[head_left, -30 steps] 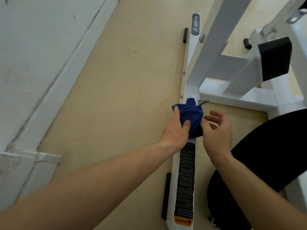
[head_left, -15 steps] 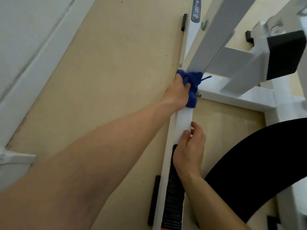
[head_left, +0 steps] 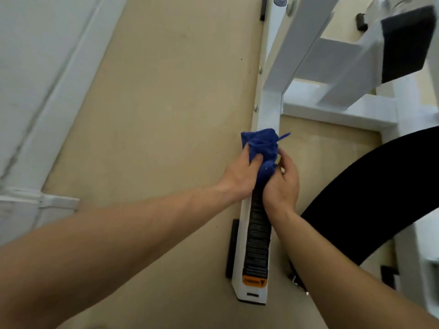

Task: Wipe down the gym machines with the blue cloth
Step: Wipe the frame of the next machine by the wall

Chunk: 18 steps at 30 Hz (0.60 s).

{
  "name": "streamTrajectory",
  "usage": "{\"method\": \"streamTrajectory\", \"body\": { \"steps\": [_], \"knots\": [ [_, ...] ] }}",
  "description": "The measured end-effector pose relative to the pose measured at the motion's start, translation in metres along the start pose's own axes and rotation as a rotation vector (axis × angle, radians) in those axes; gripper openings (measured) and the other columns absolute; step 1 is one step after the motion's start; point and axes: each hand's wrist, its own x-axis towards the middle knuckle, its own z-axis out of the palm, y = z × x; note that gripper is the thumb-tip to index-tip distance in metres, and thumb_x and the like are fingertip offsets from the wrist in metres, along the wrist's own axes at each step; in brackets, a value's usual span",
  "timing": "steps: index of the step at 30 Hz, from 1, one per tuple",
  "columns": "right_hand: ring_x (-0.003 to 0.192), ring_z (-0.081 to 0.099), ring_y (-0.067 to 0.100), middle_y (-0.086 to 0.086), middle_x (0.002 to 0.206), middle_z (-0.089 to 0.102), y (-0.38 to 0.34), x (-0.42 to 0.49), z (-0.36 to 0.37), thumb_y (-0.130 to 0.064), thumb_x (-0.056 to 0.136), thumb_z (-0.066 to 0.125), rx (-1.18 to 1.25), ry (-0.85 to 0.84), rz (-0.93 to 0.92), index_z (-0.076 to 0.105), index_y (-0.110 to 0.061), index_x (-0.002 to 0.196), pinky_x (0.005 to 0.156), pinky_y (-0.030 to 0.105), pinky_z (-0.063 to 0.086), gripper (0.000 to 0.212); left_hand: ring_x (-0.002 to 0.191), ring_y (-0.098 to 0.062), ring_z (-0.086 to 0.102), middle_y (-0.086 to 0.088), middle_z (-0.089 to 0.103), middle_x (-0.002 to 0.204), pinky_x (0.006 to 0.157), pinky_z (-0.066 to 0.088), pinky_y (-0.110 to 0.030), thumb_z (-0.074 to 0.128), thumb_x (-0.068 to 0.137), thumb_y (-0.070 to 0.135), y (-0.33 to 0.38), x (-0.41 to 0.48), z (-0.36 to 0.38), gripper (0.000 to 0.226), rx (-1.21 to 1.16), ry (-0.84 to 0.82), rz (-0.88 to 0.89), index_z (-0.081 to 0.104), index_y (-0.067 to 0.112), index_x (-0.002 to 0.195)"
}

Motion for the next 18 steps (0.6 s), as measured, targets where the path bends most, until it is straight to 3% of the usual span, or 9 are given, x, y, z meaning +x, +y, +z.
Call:
{"method": "streamTrajectory", "body": {
  "steps": [4, 6, 9, 12, 15, 18],
  "knots": [
    [0.097, 0.067, 0.023, 0.0, 0.1, 0.073, 0.001, 0.0, -0.023, -0.023, 0.082, 0.041, -0.033, -0.123, 0.045, 0.07, -0.029, 0.102, 0.092, 0.054, 0.053, 0.036, 0.109, -0.013, 0.053, 0.002, 0.058, 0.119, 0.089, 0.035, -0.022, 0.04, 0.105, 0.029, -0.008, -0.01, 0.002, 0.037, -0.062, -0.02, -0.04, 0.046, 0.021, 0.141],
    [0.1, 0.065, 0.022, 0.001, 0.105, 0.071, -0.004, 0.0, -0.034, -0.03, 0.091, 0.042, -0.091, -0.14, 0.04, 0.068, -0.027, 0.112, 0.097, 0.055, 0.05, 0.034, 0.107, -0.01, 0.051, 0.001, 0.056, 0.12, 0.087, 0.034, -0.02, 0.04, 0.105, 0.026, 0.004, 0.009, -0.001, 0.037, -0.035, -0.017, -0.006, 0.044, 0.018, 0.141],
    [0.107, 0.062, 0.017, -0.004, 0.112, 0.067, -0.013, 0.003, -0.046, -0.036, 0.097, 0.038, -0.17, -0.106, -0.021, 0.062, -0.025, 0.126, 0.102, 0.05, 0.047, 0.039, 0.105, -0.007, 0.046, 0.005, 0.051, 0.118, 0.093, 0.036, -0.021, 0.044, 0.103, 0.018, 0.008, 0.017, 0.001, 0.035, 0.017, 0.019, 0.067, 0.042, 0.013, 0.137],
    [0.113, 0.061, 0.016, -0.003, 0.121, 0.066, -0.025, 0.005, -0.052, -0.036, 0.098, 0.04, -0.214, -0.093, -0.066, 0.06, -0.024, 0.129, 0.105, 0.044, 0.046, 0.039, 0.116, -0.008, 0.047, 0.002, 0.049, 0.128, 0.094, 0.028, -0.005, 0.049, 0.1, 0.015, -0.014, -0.018, 0.01, 0.04, 0.046, 0.012, 0.088, 0.038, 0.008, 0.138],
    [0.113, 0.057, 0.013, -0.002, 0.126, 0.063, -0.03, 0.004, -0.053, -0.029, 0.103, 0.042, -0.266, -0.131, -0.122, 0.058, -0.02, 0.133, 0.105, 0.033, 0.043, 0.036, 0.137, -0.019, 0.038, -0.01, 0.04, 0.147, 0.111, 0.022, -0.019, 0.05, 0.097, 0.025, -0.048, -0.067, 0.017, 0.057, 0.132, 0.0, 0.09, 0.027, 0.007, 0.146],
    [0.108, 0.052, 0.005, -0.004, 0.129, 0.061, -0.028, -0.003, -0.052, -0.028, 0.103, 0.043, -0.316, -0.153, -0.15, 0.059, -0.018, 0.133, 0.092, 0.017, 0.035, 0.035, 0.146, -0.012, 0.025, -0.003, 0.026, 0.159, 0.12, 0.016, -0.026, 0.044, 0.093, 0.034, -0.071, -0.122, 0.028, 0.074, 0.113, -0.031, 0.074, 0.008, 0.016, 0.156]
  ]
}}
